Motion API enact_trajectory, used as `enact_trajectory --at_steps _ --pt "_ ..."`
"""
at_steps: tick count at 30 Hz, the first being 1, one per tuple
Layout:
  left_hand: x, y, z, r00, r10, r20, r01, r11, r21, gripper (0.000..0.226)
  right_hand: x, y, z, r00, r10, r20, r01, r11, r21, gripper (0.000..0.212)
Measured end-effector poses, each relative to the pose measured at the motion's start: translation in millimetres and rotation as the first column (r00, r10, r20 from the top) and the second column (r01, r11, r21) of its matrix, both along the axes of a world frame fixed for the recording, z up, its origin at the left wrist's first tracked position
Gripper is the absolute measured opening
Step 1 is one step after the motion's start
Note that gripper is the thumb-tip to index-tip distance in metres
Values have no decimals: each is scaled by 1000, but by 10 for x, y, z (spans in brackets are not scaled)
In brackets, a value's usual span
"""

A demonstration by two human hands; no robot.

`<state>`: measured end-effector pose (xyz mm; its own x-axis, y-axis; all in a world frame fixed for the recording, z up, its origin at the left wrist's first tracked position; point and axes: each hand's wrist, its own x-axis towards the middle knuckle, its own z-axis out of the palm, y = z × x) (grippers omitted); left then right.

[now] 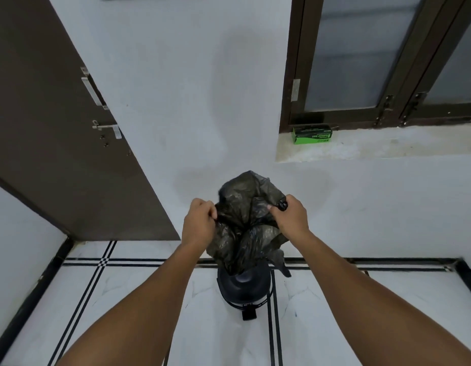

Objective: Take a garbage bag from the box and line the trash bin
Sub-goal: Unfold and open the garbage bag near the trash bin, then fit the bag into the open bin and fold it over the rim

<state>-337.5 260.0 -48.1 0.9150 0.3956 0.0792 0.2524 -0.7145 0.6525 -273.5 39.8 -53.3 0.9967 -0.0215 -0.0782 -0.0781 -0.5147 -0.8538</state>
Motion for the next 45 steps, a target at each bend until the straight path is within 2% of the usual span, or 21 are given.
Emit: enact_trajectory --at_steps 2,3,5,10,13,16,21,26,29,33,39,45 --pt "-24 -11 -99 985 -141 -100 157 972 174 32 43 9 -127 997 -32 -67 31 999 -13 22" --pt "-17 -4 -157 976 -155 -153 188 955 229 32 61 20 -186 995 -43 -91 43 999 -11 22" --pt "7 19 -295 965 -93 -244 155 957 247 33 73 70 -319 990 -53 -134 54 999 0 24" --pt "-44 153 -646 947 11 -321 32 991 130 22 20 266 -658 946 -67 -318 107 988 110 17" --pt "-75 295 -865 937 -18 -349 59 992 109 18 -5 409 -835 902 -86 -423 149 982 118 17" --pt "-64 453 -1088 932 -44 -360 83 992 93 17 -52 570 -1010 878 -141 -457 238 957 164 20" --pt "-106 602 -1411 922 -88 -377 117 992 55 29 -110 719 -1285 836 -159 -525 286 943 171 22" --pt "-109 643 -1634 897 -136 -421 124 991 -57 36 -141 837 -1473 791 -89 -605 223 963 150 16" --pt "-110 623 -1776 867 -173 -467 119 983 -142 32 -146 900 -1613 762 -17 -647 155 975 157 21" --pt "-93 610 -1878 844 -210 -493 155 976 -150 29 -135 944 -1681 741 17 -671 102 985 137 31" --pt "66 655 -1938 831 -216 -513 137 973 -187 27 -37 887 -1600 740 5 -673 109 986 127 31" --pt "-73 591 -2047 774 -261 -577 148 961 -235 31 -114 867 -1763 713 1 -701 102 989 106 36"
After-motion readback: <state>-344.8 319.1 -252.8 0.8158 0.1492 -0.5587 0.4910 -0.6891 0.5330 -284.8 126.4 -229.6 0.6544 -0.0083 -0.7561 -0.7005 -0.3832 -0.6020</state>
